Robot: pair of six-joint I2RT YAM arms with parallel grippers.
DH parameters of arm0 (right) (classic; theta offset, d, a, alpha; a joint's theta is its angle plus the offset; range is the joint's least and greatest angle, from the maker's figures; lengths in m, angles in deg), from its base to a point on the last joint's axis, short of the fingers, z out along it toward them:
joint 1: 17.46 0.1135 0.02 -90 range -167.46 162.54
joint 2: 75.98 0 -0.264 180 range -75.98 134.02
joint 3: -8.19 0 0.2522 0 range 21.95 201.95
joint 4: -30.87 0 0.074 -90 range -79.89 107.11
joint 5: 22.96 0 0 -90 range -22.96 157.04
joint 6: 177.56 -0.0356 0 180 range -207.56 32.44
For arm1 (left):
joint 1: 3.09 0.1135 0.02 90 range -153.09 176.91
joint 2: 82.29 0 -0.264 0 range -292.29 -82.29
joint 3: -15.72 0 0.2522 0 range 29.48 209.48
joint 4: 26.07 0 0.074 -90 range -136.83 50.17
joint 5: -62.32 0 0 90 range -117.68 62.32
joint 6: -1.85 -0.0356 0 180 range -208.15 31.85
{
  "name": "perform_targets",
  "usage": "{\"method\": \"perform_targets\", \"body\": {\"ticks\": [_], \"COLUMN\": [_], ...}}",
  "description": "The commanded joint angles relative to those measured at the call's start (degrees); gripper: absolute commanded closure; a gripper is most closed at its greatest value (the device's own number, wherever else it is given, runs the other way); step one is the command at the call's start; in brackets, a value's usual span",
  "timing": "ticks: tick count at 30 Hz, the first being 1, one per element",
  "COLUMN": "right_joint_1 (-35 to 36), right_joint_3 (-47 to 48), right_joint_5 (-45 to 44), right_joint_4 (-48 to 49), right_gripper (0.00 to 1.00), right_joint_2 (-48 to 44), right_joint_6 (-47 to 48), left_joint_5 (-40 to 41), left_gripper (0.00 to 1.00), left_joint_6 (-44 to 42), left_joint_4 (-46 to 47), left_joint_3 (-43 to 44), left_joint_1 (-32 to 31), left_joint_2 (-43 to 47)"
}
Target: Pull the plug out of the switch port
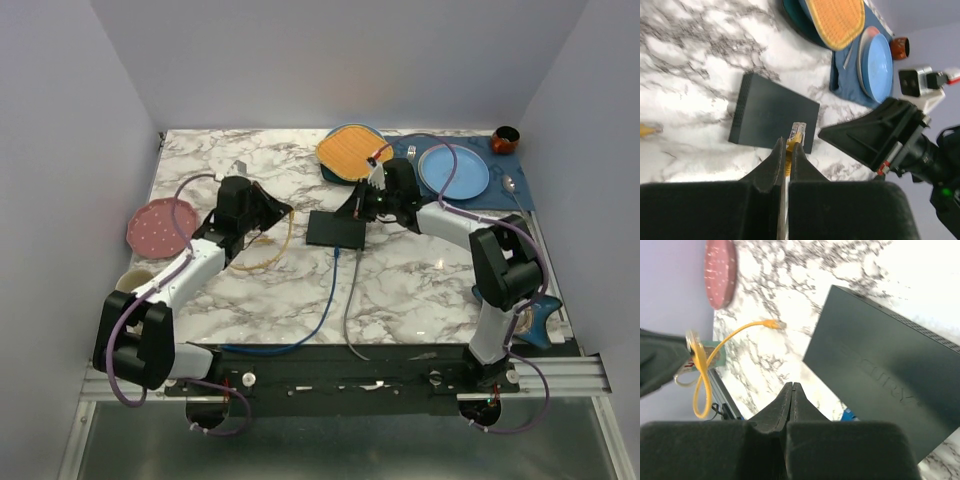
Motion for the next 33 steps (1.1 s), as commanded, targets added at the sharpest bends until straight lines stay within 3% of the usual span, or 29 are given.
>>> {"method": "perform_targets", "body": {"ticks": [1,8,15,19,20,21,23,25,28,33], "right_joint_1": [0.6,1.3,2.0,2.2,2.2,2.2,2.2,2.2,2.2,2.2], "right_joint_3": [-2.2,-5.3,-7.6,-9.2,-9.4,-9.5,-9.6,-9.6,-9.0,-8.2], "right_joint_5": [-3.1,-4.0,-5.2,-5.5,-5.3,-5.3,-5.3,-5.5,-5.5,-7.2], "right_joint_4": [-0.7,-0.2,1.2,2.2,2.4,2.5,2.5,2.5,2.4,1.6], "right_gripper": [0.96,0.96,0.96,0.96,0.96,0.96,0.95,0.95,0.94,0.89], "right_joint_2": [-2.8,-5.2,-7.3,-7.1,-6.8,-6.7,-6.6,-6.7,-6.6,-6.5], "right_joint_6": [1.2,1.6,1.9,1.6,1.6,1.6,1.9,2.1,2.1,2.7], "left_joint_5": [10.2,13.4,12.1,9.5,8.8,7.8,8.9,12.2,16.8,21.4], "left_gripper": [1.0,1.0,1.0,1.0,0.96,0.86,0.57,0.46,0.01,0.01], "left_joint_6": [-8.5,-11.3,-10.7,-10.5,-10.6,-10.8,-11.1,-11.3,-12.1,-11.7], "left_joint_4": [-19.1,-21.3,-20.8,-19.3,-19.5,-20.4,-21.3,-21.2,-23.7,-29.9], "left_joint_3": [7.3,18.1,39.5,45.8,46.6,47.7,47.7,45.6,44.9,42.0], "left_joint_1": [2.7,8.2,9.8,9.8,9.8,9.8,9.8,9.9,10.7,10.9], "left_joint_2": [0.7,-8.6,-25.3,-32.0,-33.2,-35.1,-35.7,-34.1,-31.3,-24.1]}}
